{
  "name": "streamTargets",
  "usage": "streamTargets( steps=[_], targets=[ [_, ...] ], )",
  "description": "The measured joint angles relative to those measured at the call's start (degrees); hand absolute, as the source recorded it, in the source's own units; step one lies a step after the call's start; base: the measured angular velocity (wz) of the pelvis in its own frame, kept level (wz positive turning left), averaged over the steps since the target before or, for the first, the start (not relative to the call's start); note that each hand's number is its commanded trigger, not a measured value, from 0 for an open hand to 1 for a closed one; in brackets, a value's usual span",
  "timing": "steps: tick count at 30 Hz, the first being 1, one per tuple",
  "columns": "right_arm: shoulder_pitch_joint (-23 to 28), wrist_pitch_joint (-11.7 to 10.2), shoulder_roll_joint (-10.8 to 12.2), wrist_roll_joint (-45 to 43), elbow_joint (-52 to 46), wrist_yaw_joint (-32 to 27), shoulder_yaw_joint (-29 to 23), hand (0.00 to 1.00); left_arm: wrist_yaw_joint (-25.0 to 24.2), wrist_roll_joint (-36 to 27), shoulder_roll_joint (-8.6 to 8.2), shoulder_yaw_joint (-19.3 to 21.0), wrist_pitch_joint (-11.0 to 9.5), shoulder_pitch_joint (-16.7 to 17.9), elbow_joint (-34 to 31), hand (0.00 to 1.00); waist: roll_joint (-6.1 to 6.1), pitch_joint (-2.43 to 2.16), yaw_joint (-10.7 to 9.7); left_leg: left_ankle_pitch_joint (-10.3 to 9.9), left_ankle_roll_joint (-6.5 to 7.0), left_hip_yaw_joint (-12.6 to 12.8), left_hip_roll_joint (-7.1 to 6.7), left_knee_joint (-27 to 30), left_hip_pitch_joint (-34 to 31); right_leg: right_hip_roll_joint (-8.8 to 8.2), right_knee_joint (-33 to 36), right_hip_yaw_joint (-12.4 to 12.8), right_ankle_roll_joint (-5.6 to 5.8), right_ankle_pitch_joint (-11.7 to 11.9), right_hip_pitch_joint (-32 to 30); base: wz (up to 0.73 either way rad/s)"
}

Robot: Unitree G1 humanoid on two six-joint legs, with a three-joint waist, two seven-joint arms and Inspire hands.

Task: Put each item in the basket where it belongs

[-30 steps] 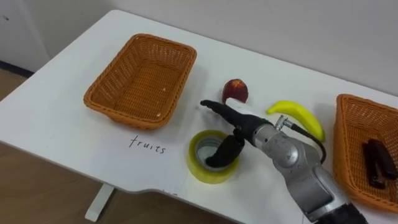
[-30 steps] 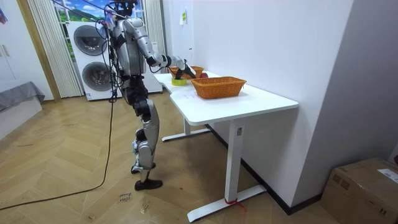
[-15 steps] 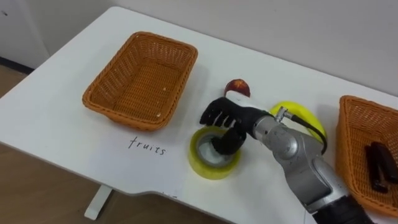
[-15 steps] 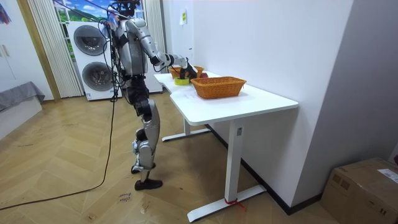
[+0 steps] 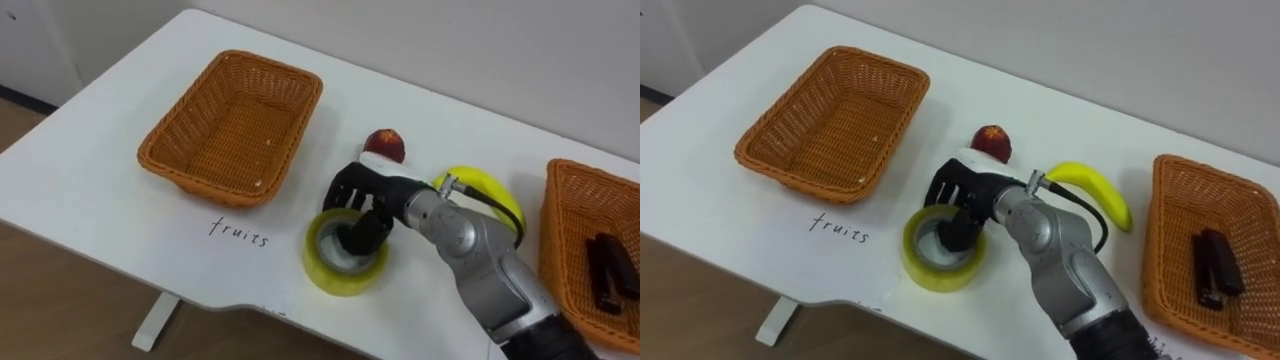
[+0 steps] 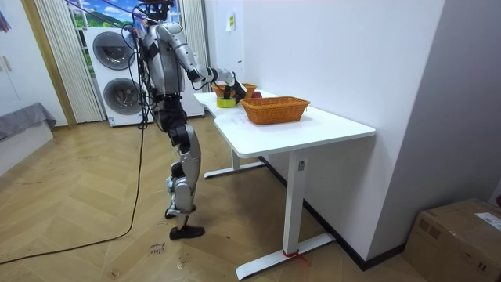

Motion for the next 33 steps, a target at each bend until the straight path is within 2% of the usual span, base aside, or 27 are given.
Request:
streamTargets(
  steps=[8,12,14,17,19,22,28,33],
  targets=[
    [0.0,0.0,-0.2,0.2,-1.0,2.1,-0.6,1.0,0.0,0.0,0.23,0.0,0.0,0.1,0.0,0.0,-0.25,-0.17,-0.1,0.0,0.0,0.3,0.01,0.1,0.0,0.09,0.0,0.3,0.0,0.0,-0.1,0.0],
    [0.0,-0.2,-1.3,2.9,-1.0,2.3,-0.9,1.0,-0.1,0.0,0.23,0.2,-0.1,0.2,0.0,0.0,-0.31,-0.21,-0.1,0.0,0.01,0.1,-0.03,0.2,0.2,0.12,0.0,1.0,0.0,0.0,-0.1,0.0],
    [0.0,-0.7,-1.9,3.1,-1.0,2.3,-1.0,1.0,-0.1,0.0,0.27,0.5,-0.4,0.2,0.0,0.0,-0.31,-0.21,-0.6,0.0,0.01,-0.1,-0.04,0.3,0.2,0.13,-0.1,1.0,0.0,0.0,-0.1,0.02],
    [0.8,-0.8,-3.5,2.6,-3.0,2.4,-2.3,1.0,-0.2,0.0,-0.22,3.3,-1.0,1.1,0.1,0.0,-0.28,-0.19,-1.6,0.0,0.02,-0.1,-0.06,0.3,0.4,0.08,-0.1,1.1,0.0,0.0,-0.1,-0.02],
    [1.1,-0.8,-4.8,2.2,-5.7,2.4,-4.7,1.0,0.3,-0.2,-0.42,4.6,-1.4,1.2,1.5,0.0,0.05,0.02,-2.5,0.0,0.02,0.2,-0.04,0.2,0.7,0.09,-0.1,1.2,0.0,0.0,0.1,-0.07],
    [1.1,-1.5,-5.4,3.4,-8.7,1.7,-9.0,1.0,1.4,-0.2,-0.46,4.6,-2.4,1.6,2.8,0.0,0.56,0.27,-4.4,0.0,0.02,0.2,-0.02,0.1,0.9,0.15,-0.2,1.3,0.0,0.0,0.6,0.0],
    [1.2,-2.7,-5.5,4.7,-14.3,-0.7,-15.2,1.0,1.8,-0.2,-0.63,4.6,-3.5,2.3,3.2,0.0,1.43,-0.37,-6.7,0.0,0.0,1.3,0.1,0.1,1.2,0.2,0.0,2.0,0.0,0.0,0.6,-0.06],
    [1.9,-3.2,-5.6,4.6,-16.3,-1.7,-17.0,1.0,1.5,-0.1,-0.71,4.6,-4.0,2.6,3.2,0.0,1.63,-0.55,-8.2,0.0,0.01,1.7,0.12,0.1,1.9,0.24,0.1,2.5,0.01,0.0,0.7,-0.06]
  ],
)
